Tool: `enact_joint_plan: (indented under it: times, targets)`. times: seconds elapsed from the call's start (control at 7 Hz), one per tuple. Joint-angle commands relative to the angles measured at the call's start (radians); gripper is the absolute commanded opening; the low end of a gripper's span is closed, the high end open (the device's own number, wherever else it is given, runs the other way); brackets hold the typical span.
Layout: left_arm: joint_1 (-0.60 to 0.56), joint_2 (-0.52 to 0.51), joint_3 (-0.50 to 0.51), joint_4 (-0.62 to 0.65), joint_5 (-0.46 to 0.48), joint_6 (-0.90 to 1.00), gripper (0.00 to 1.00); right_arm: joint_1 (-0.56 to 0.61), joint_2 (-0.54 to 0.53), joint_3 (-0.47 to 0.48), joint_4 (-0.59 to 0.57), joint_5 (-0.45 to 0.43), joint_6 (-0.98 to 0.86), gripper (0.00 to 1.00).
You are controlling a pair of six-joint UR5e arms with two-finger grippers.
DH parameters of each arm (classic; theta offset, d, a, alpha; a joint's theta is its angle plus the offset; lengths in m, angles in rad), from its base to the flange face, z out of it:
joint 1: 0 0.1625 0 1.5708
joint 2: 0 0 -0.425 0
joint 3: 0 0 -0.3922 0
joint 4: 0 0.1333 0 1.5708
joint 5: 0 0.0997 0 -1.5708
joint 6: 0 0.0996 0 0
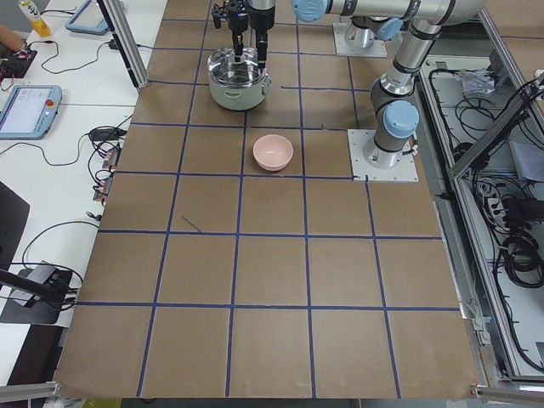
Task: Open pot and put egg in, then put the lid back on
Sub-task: 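Lower the lid onto the pot and release the knob with the right gripper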
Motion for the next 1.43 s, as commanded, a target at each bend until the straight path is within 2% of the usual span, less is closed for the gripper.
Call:
enact_joint_plan:
  times: [0.0,0.71,1.29]
  targets:
    - [-0.007,0.006,-0.001,0.004,0.008,0.007,1.0,0.0,0.009,-0.025,0.024,0.008,0.0,0.11]
    - [0.004,-0.007,0.02,0.0,0.001,0.005,1.0,0.0,0.017,-0.024,0.009,0.002,-0.007,0.12]
    - [-0.002,-0.002,-0.009,0.008,0.001,0.008,1.0,0.0,0.019,-0.021,0.009,0.002,-0.003,0.12]
